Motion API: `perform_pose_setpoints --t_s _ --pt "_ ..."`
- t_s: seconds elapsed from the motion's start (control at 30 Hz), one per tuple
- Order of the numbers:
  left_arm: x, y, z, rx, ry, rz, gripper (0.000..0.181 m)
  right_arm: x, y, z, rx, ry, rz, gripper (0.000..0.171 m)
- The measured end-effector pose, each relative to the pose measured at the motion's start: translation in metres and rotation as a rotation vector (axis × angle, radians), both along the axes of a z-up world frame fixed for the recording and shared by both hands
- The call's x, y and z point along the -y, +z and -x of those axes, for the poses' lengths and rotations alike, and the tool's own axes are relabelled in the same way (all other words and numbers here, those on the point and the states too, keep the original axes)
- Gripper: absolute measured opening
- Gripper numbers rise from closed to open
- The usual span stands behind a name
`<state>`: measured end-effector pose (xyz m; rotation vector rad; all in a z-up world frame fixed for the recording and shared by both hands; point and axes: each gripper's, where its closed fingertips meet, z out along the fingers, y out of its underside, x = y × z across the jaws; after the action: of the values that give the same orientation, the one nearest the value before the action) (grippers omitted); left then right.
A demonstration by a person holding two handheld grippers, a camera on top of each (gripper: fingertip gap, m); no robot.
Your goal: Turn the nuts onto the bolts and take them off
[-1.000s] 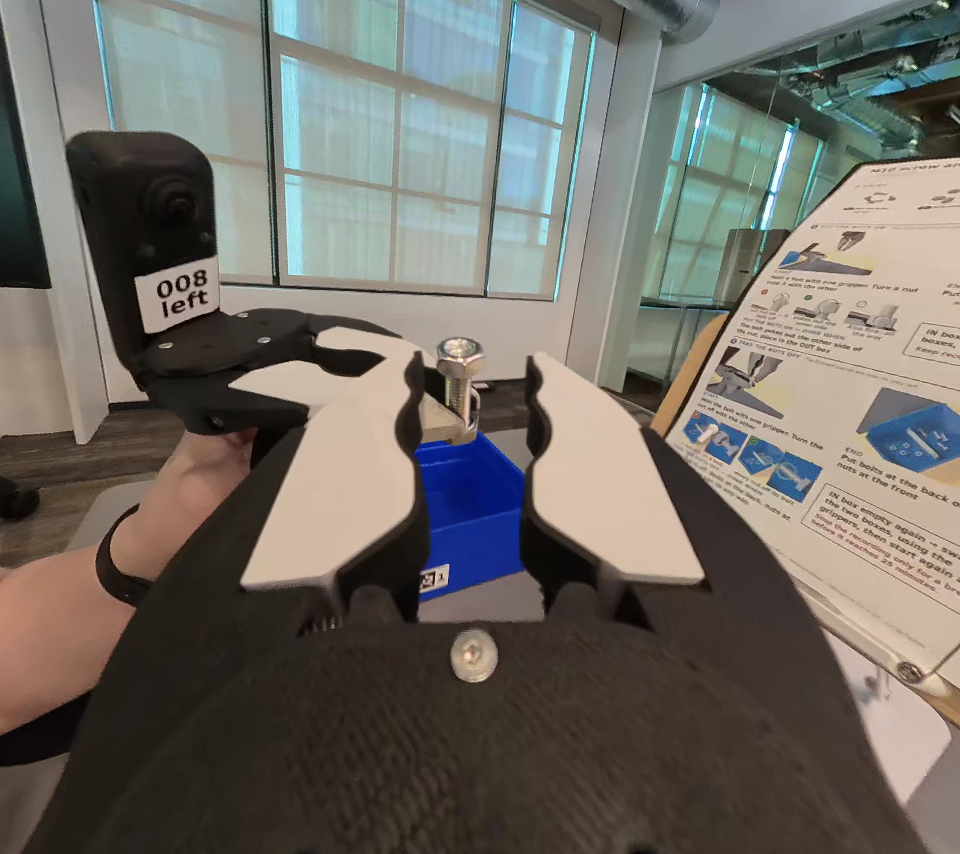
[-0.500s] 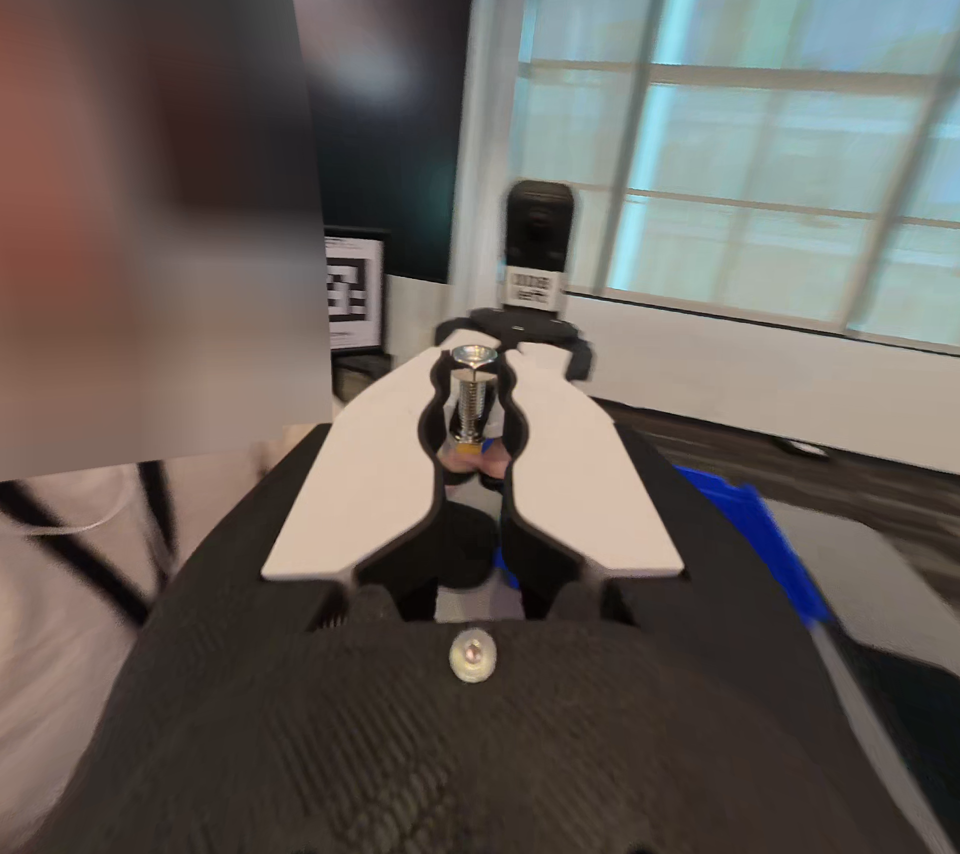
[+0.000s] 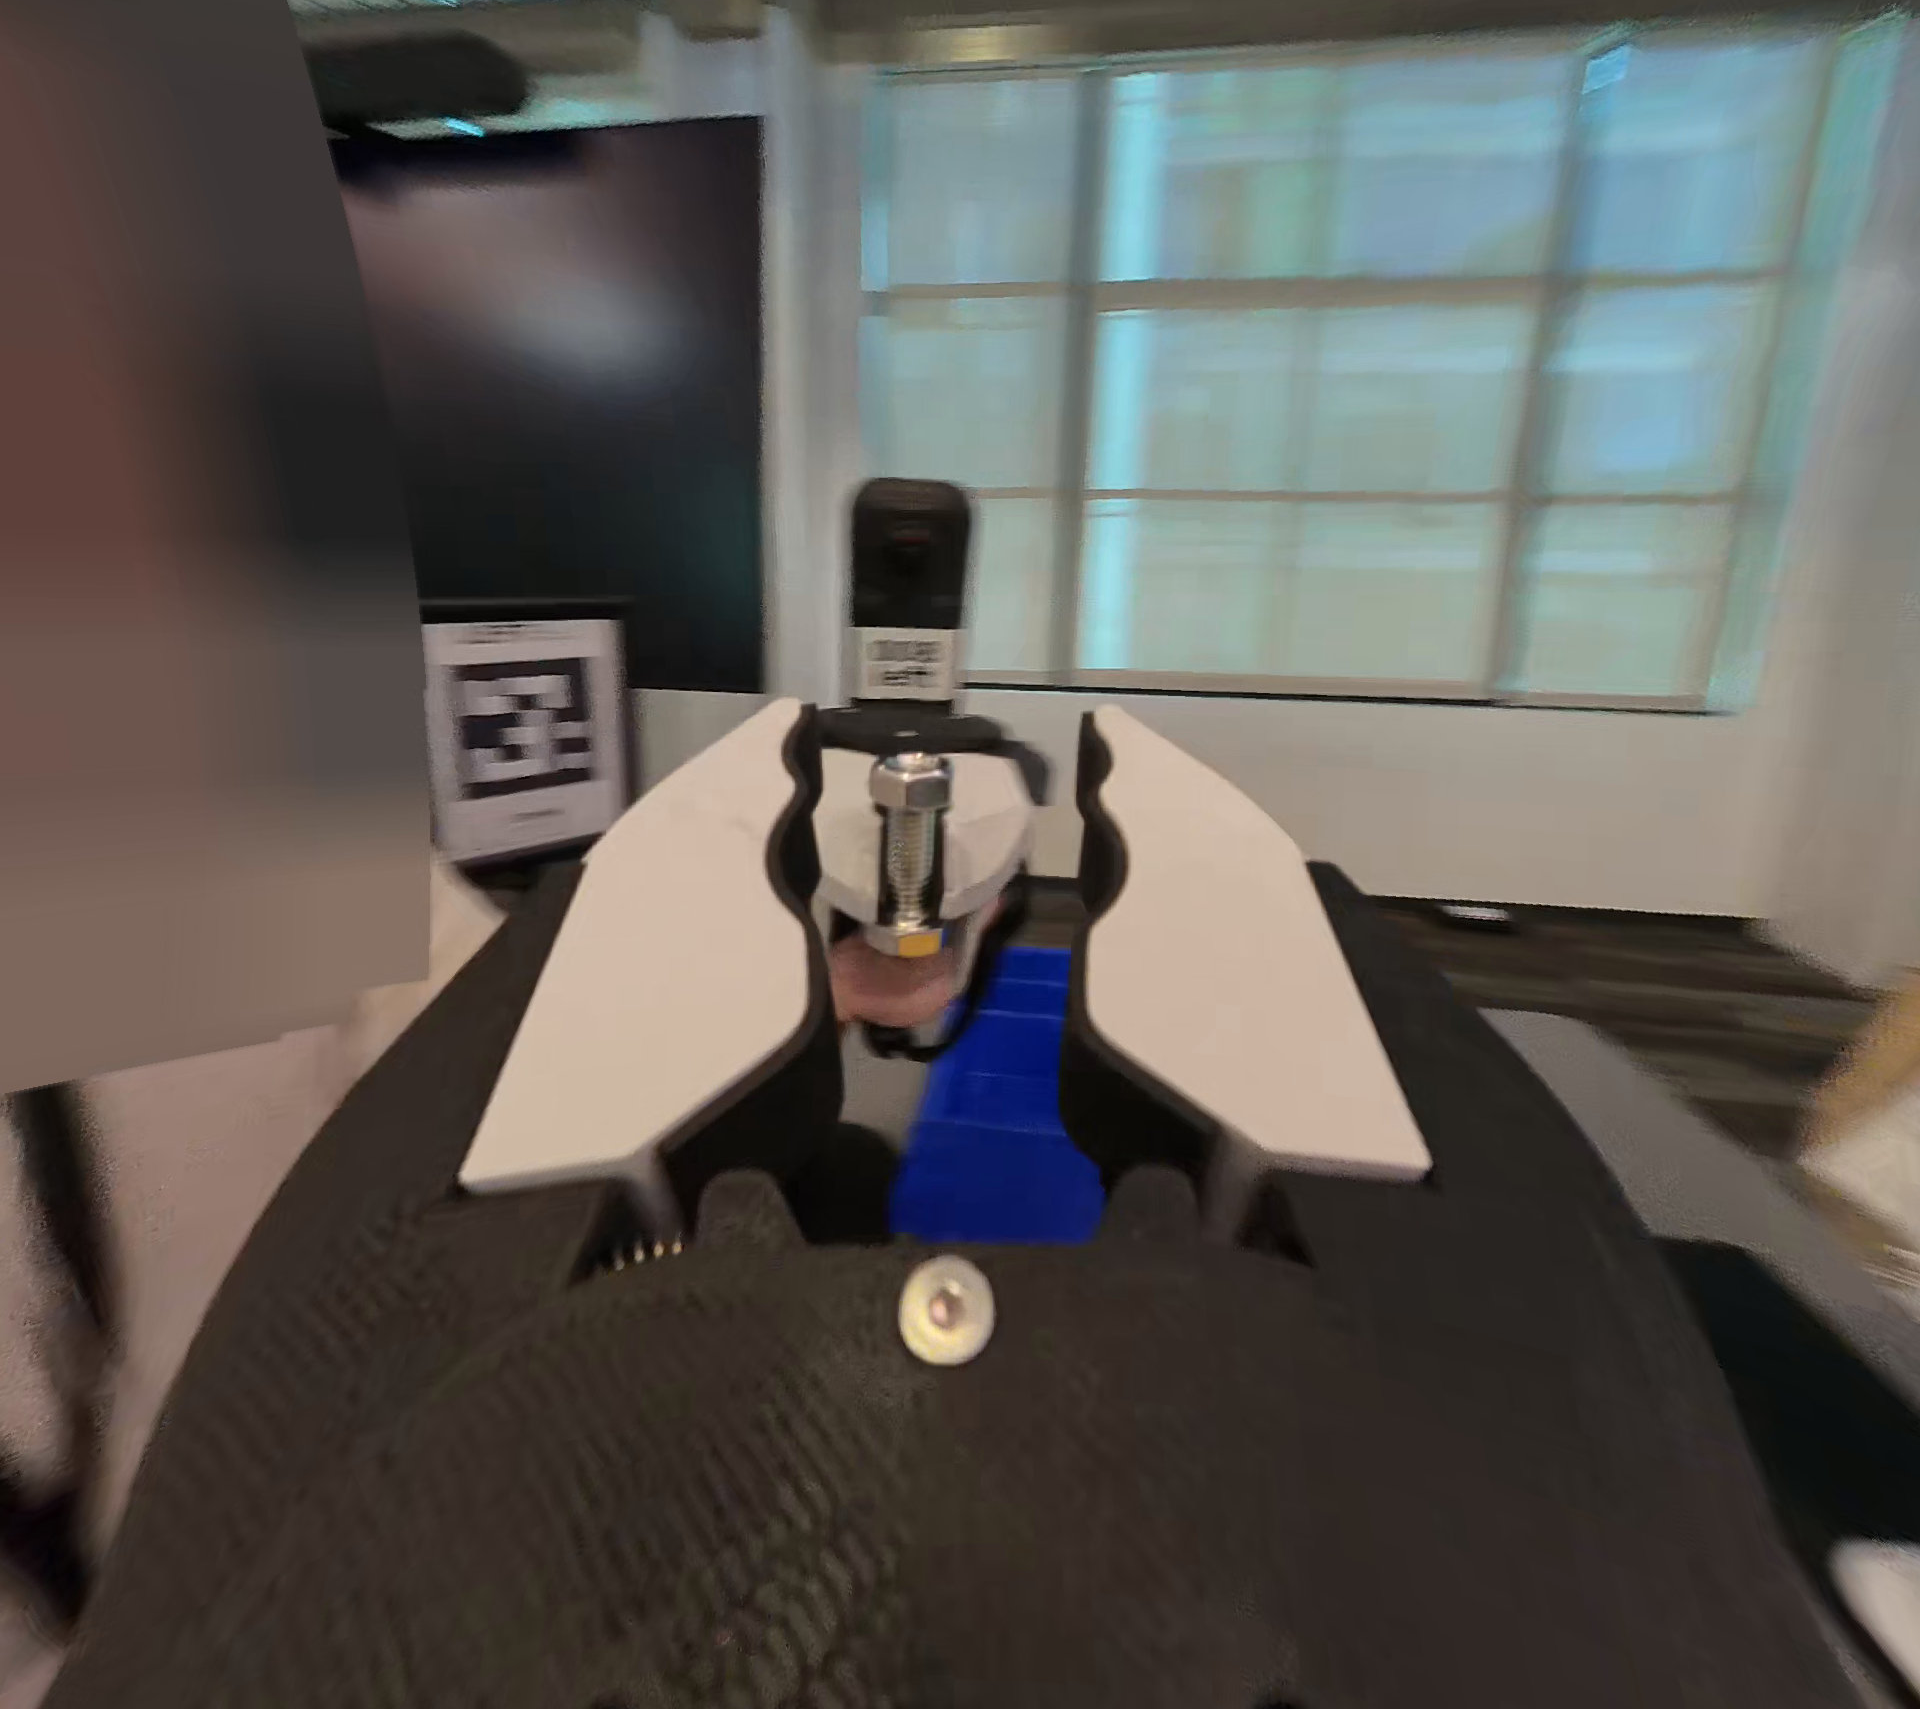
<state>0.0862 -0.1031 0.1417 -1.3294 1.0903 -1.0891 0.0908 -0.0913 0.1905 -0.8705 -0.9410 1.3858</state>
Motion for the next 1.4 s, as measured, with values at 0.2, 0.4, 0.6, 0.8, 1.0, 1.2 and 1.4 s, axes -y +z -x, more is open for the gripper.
perform_pose_setpoints --t_s 0.2,0.4,0.6,0.8,1.0,1.2,1.4 --pt "-0.047 -0.014 0.019 -0.159 0.401 -0.155 0.009 -0.011 0.002 0.002 0.036 -0.185 -0.006 0.048" --pt "-0.08 -0.028 0.042 -0.337 0.705 -0.268 0.009 -0.03 -0.02 0.015 0.167 -0.258 0.042 0.047" --pt "-0.1 -0.035 0.064 -0.494 0.911 -0.364 0.009 -0.044 -0.029 0.012 0.165 -0.253 0.115 0.047" --pt "-0.103 -0.038 0.066 -0.568 0.958 -0.427 0.009 -0.062 -0.038 0.006 0.141 -0.25 0.202 0.047" --pt "-0.067 -0.036 0.023 -0.218 0.434 -0.022 0.009 -0.061 -0.033 0.003 0.131 -0.284 0.188 0.047" --pt "-0.031 0.004 0.021 0.094 0.072 0.062 0.009 -0.035 -0.025 0.017 0.208 -0.319 0.075 0.048" --pt "-0.024 0.007 0.018 0.098 0.049 -0.016 0.009 -0.008 -0.018 0.033 0.207 -0.246 0.062 0.048"
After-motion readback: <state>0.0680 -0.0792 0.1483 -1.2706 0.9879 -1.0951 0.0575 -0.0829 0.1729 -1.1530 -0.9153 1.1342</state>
